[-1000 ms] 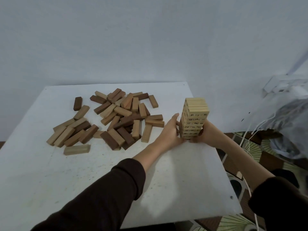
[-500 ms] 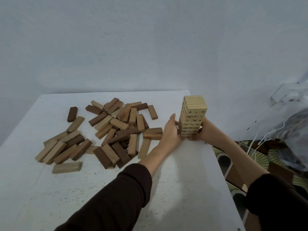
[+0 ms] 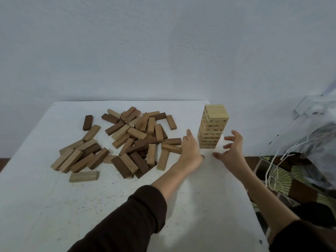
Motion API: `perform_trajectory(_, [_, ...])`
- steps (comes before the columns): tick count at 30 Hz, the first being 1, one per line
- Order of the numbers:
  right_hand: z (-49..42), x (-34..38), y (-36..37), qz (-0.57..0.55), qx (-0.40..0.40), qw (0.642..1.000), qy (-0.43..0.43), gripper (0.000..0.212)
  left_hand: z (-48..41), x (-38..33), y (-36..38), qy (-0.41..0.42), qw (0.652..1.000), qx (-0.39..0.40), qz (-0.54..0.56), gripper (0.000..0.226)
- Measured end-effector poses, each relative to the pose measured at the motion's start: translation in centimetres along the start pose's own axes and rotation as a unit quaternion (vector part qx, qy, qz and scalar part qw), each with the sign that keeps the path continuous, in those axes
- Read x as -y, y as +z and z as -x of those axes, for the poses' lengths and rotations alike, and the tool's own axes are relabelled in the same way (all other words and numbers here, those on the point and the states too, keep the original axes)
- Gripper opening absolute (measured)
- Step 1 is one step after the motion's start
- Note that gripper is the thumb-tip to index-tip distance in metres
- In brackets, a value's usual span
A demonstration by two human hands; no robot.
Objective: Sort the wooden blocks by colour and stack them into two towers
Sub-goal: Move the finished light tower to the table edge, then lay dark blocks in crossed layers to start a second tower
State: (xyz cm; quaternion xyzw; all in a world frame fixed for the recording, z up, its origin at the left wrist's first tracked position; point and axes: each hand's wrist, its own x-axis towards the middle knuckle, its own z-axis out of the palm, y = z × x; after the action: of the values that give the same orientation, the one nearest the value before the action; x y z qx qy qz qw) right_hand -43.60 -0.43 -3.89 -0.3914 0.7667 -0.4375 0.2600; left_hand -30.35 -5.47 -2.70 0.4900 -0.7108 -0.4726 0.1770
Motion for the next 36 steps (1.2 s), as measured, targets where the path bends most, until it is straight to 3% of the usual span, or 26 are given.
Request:
perform_trajectory(2, [3.4, 0.2, 1.2, -0.020, -0.085, 0.996, -0.024, 0.071, 1.8, 0.2, -0.2, 0.021, 0.999, -0.015, 0.021, 0.090])
perform_trajectory(4, [6.5, 0.6, 2.9, -0.036, -0.096, 0.994, -0.035, 0.054, 4.0, 0.8, -0.9, 0.054, 0.997, -0.037, 0.032, 0.077])
perform_trajectory(10, [11.7, 2.1, 9.1, 0.022, 0.000, 0.986, -0.163, 0.042, 9.8, 5.7, -5.7, 0.183, 0.969, -0.165, -0.003, 0.048])
perform_trajectory(16, [13.4, 5.7, 14.1, 0.179, 0.070, 0.919, -0.344, 0.032, 12.9, 12.7, -11.3, 0.185, 0.928, -0.294, -0.133, 0.049])
perform_trajectory(19, [13.6, 7.9, 16.0, 0.257, 0.092, 0.908, -0.317, 0.038, 13.1, 13.8, -13.1, 0.138, 0.945, -0.268, -0.129, 0.066])
perform_trajectory(23, [13.1, 9.4, 17.0, 0.343, 0.129, 0.897, -0.248, 0.044, 13.0, 13.1, -14.0, 0.108, 0.963, -0.232, -0.087, 0.063])
perform_trajectory(28, [12.6, 10.2, 16.8, 0.291, 0.200, 0.905, -0.238, 0.065, 12.3, 13.5, -15.3, 0.114, 0.971, -0.180, -0.105, 0.073])
perform_trajectory(33, [12.3, 10.0, 16.1, 0.261, 0.264, 0.893, -0.254, 0.072, 12.8, 14.2, -16.6, 0.143, 0.980, -0.106, -0.088, 0.087])
perform_trajectory(36, [13.4, 9.1, 15.2, 0.221, 0.290, 0.889, -0.276, 0.077, 14.4, 15.1, -16.3, 0.153, 0.981, -0.093, -0.078, 0.083])
